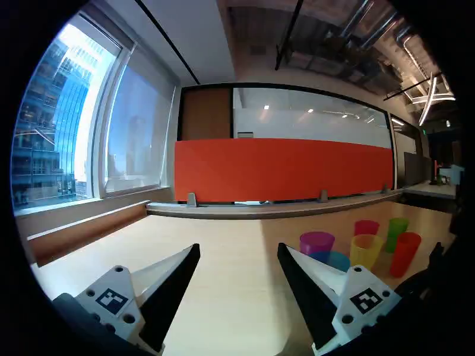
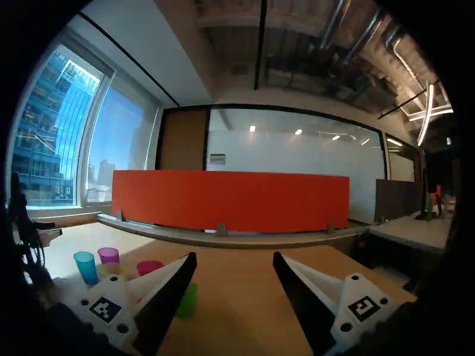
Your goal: Pour water
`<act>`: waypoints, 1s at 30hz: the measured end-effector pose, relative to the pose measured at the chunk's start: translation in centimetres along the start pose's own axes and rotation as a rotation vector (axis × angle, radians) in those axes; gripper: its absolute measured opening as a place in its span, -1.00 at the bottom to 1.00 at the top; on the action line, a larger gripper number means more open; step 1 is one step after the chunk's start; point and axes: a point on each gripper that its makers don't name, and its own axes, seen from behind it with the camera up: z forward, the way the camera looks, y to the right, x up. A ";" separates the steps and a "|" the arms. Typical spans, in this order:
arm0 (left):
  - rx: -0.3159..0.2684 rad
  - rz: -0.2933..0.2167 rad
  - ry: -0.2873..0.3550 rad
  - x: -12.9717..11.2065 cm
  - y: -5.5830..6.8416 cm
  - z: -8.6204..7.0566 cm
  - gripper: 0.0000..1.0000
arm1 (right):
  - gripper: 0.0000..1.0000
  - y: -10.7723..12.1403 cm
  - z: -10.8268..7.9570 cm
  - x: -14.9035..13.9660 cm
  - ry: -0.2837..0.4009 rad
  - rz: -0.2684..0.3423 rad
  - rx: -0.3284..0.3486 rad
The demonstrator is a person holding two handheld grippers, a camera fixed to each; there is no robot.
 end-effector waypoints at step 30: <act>0.000 0.000 0.000 0.0 -0.1 0.0 0.93 | 0.99 0.0 3.2 -6.3 -0.010 0.060 -0.056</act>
